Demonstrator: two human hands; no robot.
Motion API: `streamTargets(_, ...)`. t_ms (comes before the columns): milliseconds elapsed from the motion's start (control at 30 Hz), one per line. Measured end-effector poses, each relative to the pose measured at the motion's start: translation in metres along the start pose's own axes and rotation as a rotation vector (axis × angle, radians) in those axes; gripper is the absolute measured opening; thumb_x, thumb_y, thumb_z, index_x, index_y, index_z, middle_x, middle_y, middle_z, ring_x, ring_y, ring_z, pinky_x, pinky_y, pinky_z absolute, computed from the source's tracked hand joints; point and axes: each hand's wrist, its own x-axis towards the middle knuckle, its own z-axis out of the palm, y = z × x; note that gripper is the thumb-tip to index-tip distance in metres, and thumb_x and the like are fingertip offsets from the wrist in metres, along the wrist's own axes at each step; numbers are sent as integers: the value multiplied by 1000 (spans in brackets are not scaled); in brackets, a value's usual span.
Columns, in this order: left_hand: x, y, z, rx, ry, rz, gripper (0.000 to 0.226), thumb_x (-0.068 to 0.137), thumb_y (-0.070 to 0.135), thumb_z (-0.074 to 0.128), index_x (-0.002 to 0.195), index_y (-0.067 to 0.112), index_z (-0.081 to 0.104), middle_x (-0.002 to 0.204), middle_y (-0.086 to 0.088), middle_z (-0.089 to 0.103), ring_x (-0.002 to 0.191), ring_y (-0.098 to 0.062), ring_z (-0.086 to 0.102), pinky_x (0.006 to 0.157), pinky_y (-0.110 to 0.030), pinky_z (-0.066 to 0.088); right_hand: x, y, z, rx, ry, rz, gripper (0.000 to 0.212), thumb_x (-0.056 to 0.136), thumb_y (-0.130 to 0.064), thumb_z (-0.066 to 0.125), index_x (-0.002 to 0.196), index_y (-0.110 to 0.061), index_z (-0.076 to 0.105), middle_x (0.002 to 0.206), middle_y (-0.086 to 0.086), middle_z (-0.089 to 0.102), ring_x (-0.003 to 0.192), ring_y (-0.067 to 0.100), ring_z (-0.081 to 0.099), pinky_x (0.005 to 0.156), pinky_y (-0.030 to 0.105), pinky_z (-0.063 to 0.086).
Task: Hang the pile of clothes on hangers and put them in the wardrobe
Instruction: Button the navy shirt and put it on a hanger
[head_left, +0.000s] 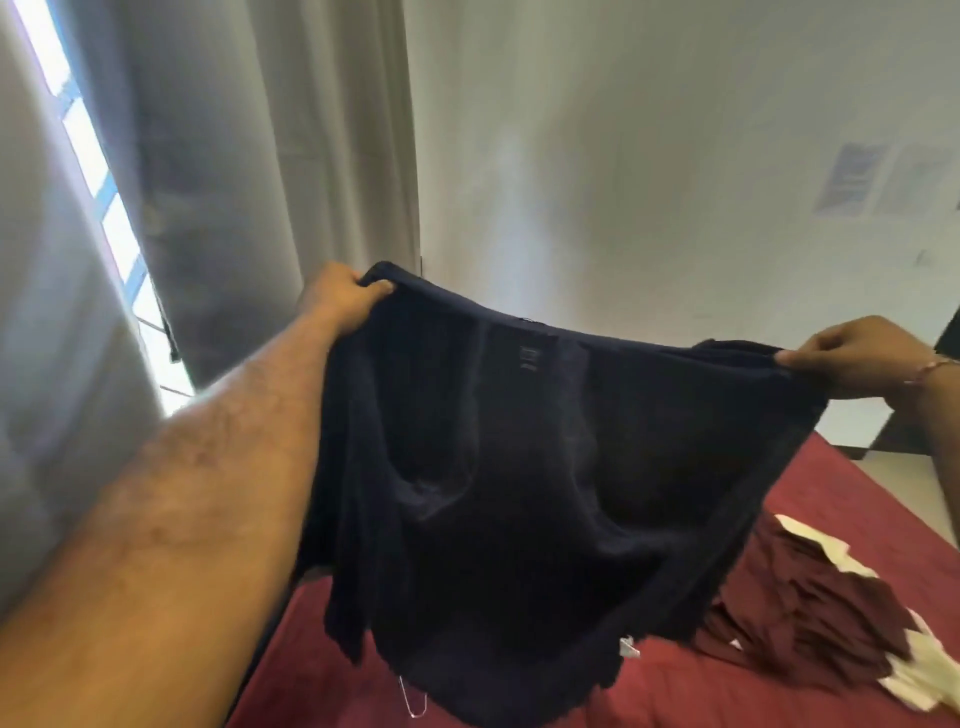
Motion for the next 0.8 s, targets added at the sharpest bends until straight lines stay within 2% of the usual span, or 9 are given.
streamTargets(100,-4,-1,-1,8,-126,-12,35,89,44,76,92,9,77,91,-17,73,79,-30,68,76,-42,54,-20,2,11,51,-35,72,34,90,-26,79,84,6,71,82,24,65,74,30,57,72,38,52)
streamTargets(200,-5,-1,-10,-175,-465,-147,27,90,28,68,95,1,71,75,-19,73,58,-28,69,67,-37,54,-34,9,7,194,-235,152,15,99,-18,67,91,-5,66,86,14,55,76,23,53,68,31,50)
streamTargets(267,2,-5,-18,-277,-710,-239,47,76,25,69,111,-6,71,93,-30,73,73,-35,74,80,-44,55,-36,16,1,306,-370,188,13,104,-14,58,93,-11,63,90,9,58,83,16,58,78,30,57)
streamTargets(333,13,-5,-9,-271,-782,-264,57,77,20,68,128,-5,64,117,-35,67,102,-47,70,98,-57,51,-27,32,-1,451,-430,244,16,105,-13,56,91,-14,64,97,6,63,94,17,62,93,38,56)
streamTargets(433,-9,18,30,-229,-469,-192,15,92,11,65,99,2,76,99,-23,75,85,-39,71,90,-42,52,1,68,19,504,-274,362,15,102,-13,58,90,-13,66,100,9,64,89,21,62,86,41,58)
streamTargets(533,-19,26,108,-179,-35,-145,7,94,14,71,87,12,73,97,-15,71,84,-32,66,79,-33,52,34,114,64,295,47,382,26,99,-19,64,115,0,71,119,19,71,109,35,69,95,45,57)
streamTargets(600,-24,13,163,-182,84,-173,19,88,31,73,98,16,77,96,-13,73,90,-29,69,84,-37,55,36,146,100,189,207,288,26,99,-19,62,116,-2,72,118,17,73,112,35,69,97,41,56)
streamTargets(667,-45,-7,214,-137,141,-139,41,78,50,66,101,19,77,96,-12,76,94,-33,73,88,-44,59,22,188,139,309,314,247,23,96,-22,64,96,-3,77,97,11,75,94,26,69,87,35,55)
streamTargets(800,-143,-59,318,21,170,78,25,94,36,62,106,17,73,104,-16,74,100,-41,68,87,-46,53,-49,275,246,510,305,222,19,94,-18,72,75,-14,70,71,-1,58,67,10,48,65,27,45)
